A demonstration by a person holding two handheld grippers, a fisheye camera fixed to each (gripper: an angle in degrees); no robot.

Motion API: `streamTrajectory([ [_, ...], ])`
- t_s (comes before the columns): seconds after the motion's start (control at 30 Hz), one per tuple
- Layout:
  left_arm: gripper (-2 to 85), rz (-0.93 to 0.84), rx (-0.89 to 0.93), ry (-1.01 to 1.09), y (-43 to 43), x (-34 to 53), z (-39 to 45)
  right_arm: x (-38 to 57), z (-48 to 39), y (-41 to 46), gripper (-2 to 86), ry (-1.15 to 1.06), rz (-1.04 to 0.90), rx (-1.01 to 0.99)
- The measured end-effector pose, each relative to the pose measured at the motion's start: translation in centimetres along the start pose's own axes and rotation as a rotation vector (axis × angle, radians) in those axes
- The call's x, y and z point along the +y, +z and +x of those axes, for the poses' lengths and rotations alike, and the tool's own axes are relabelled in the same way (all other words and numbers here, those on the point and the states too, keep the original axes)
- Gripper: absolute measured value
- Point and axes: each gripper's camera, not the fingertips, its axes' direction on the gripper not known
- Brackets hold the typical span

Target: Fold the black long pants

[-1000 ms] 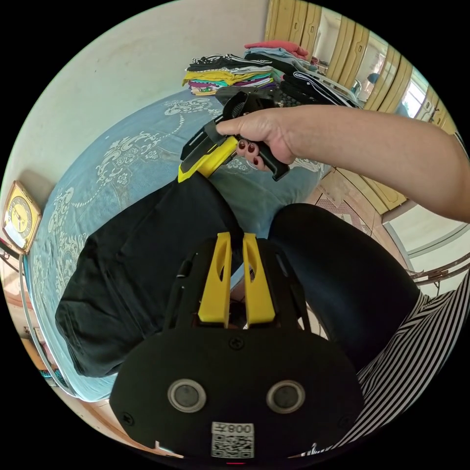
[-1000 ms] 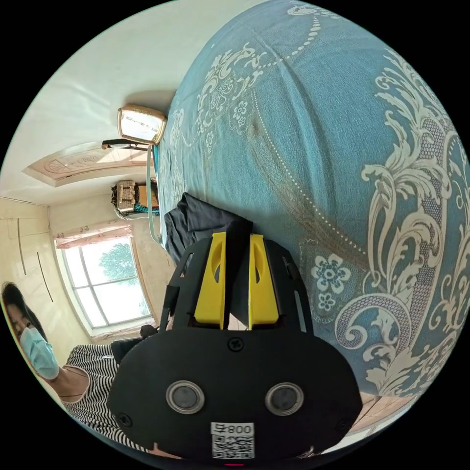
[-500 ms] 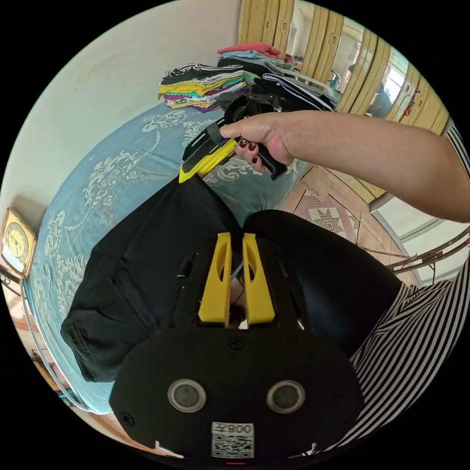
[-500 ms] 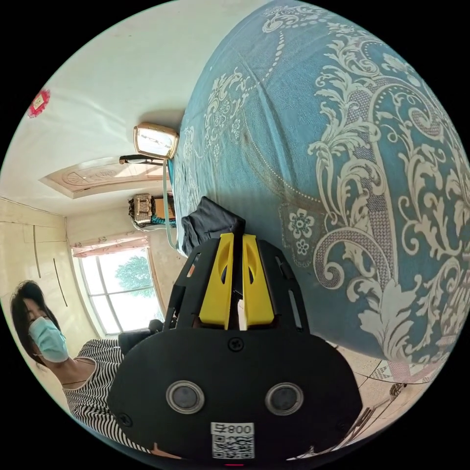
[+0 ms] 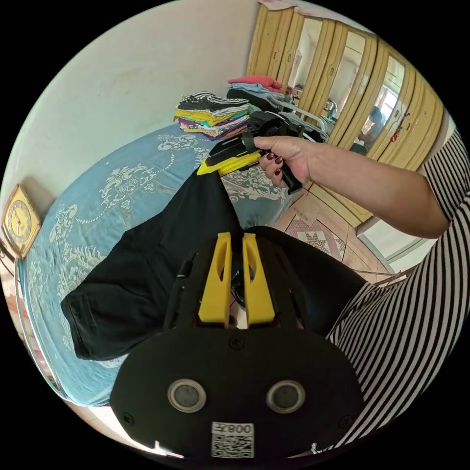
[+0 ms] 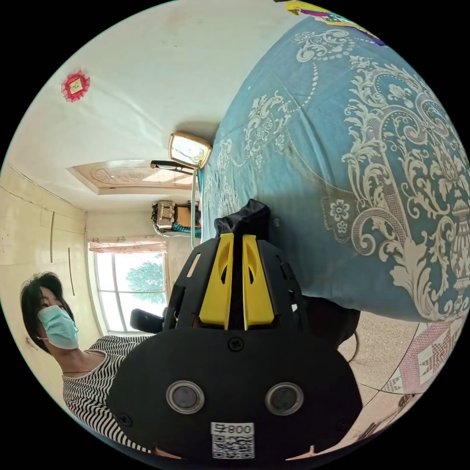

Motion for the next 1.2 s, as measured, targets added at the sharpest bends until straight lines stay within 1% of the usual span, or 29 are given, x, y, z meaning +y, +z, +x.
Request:
streamTrajectory([
  [0.13, 3.5, 0.057, -0.041, -0.102, -4.0, 3.7, -4.5, -0.7, -3.7, 4.5, 2.6, -0.089, -0.028, -0.029],
  [0.4, 3.5, 0.212, -0.050, -0.347, -12.3, 13.5, -15.8, -2.7, -9.6, 15.6, 2.8, -0.214, -0.098, -0.119],
  [0.5, 3.5, 0.220, -0.066, -0.421, -13.8, 17.0, -20.0, -3.9, -11.0, 20.8, 2.7, -0.239, -0.141, -0.132],
  [0.63, 3.5, 0.221, -0.046, -0.525, -14.7, 21.4, -24.8, -5.6, -12.1, 28.5, 2.7, -0.248, -0.206, -0.109],
  [0.87, 3.6, 0.190, 0.005, -0.704, -14.7, 28.8, -33.2, -8.1, -12.0, 40.6, 2.7, -0.224, -0.300, -0.006],
  [1.0, 3.6, 0.197, 0.042, -0.789, -14.3, 32.6, -37.2, -8.9, -11.5, 45.5, 2.7, -0.203, -0.326, 0.014],
  [1.2, 3.6, 0.198, 0.076, -0.854, -13.8, 36.5, -41.7, -10.2, -10.4, 52.3, 3.0, -0.160, -0.351, 0.042],
])
